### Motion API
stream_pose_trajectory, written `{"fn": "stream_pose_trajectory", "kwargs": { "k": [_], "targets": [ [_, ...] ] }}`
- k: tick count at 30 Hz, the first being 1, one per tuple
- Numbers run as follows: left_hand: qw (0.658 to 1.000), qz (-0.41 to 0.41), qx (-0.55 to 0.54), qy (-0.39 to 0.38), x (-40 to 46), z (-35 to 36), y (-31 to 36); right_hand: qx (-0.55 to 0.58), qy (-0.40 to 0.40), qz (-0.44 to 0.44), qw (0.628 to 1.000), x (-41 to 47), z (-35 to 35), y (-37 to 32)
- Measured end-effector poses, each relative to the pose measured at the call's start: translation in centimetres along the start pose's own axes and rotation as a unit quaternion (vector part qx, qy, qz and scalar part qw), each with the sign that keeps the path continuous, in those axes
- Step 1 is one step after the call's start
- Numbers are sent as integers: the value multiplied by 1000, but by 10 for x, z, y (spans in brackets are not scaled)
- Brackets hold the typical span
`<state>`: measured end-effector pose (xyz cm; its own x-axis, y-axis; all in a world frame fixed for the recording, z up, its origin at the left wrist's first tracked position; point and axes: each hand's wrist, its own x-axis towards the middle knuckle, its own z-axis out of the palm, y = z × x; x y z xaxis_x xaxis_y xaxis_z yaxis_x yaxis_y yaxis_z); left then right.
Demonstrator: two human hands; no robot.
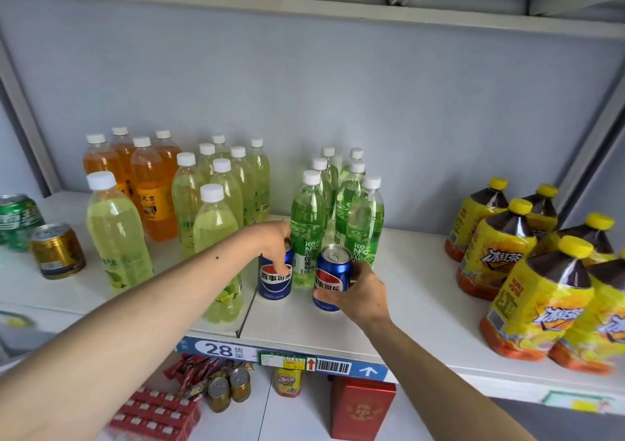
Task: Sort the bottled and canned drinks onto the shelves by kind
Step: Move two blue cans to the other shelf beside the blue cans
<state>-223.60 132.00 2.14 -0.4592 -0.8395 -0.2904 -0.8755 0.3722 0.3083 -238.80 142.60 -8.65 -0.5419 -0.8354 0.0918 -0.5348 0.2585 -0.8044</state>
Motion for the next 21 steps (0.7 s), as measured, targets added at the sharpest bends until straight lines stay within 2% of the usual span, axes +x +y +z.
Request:
{"fn": "stream_pose_trajectory", "kwargs": {
  "k": [4,11,18,21],
  "targets": [
    [1000,8,-9,7,-2,9,-7,2,-3,0,1000,-2,5,10],
    [989,16,-104,102,-5,40,-19,16,-24,-5,1000,0,6,17],
    [936,14,-307,170,-11,73,-34,34,-24,-13,999,-4,11,20],
    [920,10,-346,183,-16,77,-35,24,-30,-28,999,-8,3,26]
  ]
}}
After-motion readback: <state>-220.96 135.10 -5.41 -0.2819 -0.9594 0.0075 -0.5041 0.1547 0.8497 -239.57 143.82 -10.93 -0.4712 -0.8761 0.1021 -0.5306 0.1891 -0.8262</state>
